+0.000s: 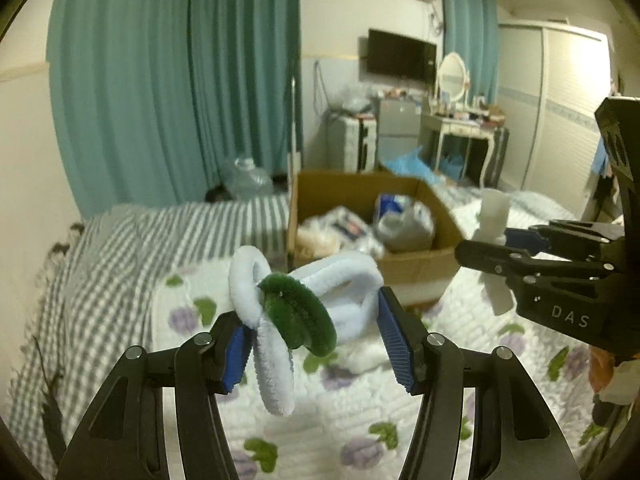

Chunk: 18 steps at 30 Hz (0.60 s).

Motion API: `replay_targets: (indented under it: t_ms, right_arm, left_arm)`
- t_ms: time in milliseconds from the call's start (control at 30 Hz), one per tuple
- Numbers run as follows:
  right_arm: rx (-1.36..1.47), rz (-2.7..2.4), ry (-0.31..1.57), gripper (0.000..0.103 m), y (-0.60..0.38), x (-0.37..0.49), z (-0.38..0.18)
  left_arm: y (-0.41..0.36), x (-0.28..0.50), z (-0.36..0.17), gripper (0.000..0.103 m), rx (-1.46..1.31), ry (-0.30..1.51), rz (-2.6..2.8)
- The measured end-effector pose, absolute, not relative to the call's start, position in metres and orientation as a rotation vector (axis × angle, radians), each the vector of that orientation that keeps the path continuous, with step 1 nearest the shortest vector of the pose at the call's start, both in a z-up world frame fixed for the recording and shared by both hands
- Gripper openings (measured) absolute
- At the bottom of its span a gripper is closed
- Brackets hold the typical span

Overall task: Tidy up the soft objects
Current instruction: 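Carry both items over the box and release them inside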

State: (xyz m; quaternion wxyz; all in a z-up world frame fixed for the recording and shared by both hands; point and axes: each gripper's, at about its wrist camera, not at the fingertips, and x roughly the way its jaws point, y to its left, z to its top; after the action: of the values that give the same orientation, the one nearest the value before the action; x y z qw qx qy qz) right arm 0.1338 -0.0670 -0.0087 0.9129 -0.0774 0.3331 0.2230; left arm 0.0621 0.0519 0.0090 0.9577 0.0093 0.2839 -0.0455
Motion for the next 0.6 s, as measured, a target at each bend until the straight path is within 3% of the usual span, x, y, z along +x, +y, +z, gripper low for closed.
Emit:
replay_targets:
  t_ms: [333,600]
  right_arm:
    - [-0.155,0.525,0.589,0.029,-0.074,0.174,0.071]
    - [-0.141,0.498,0.608,0.029,-0.081,0.236,0.065]
  left_arm:
    - [0.037,0.104,0.056,0.057,0.068,0.491,-0.088]
    - [0.02,0.179,0.045,0.057,0.091,0.524,-0.091]
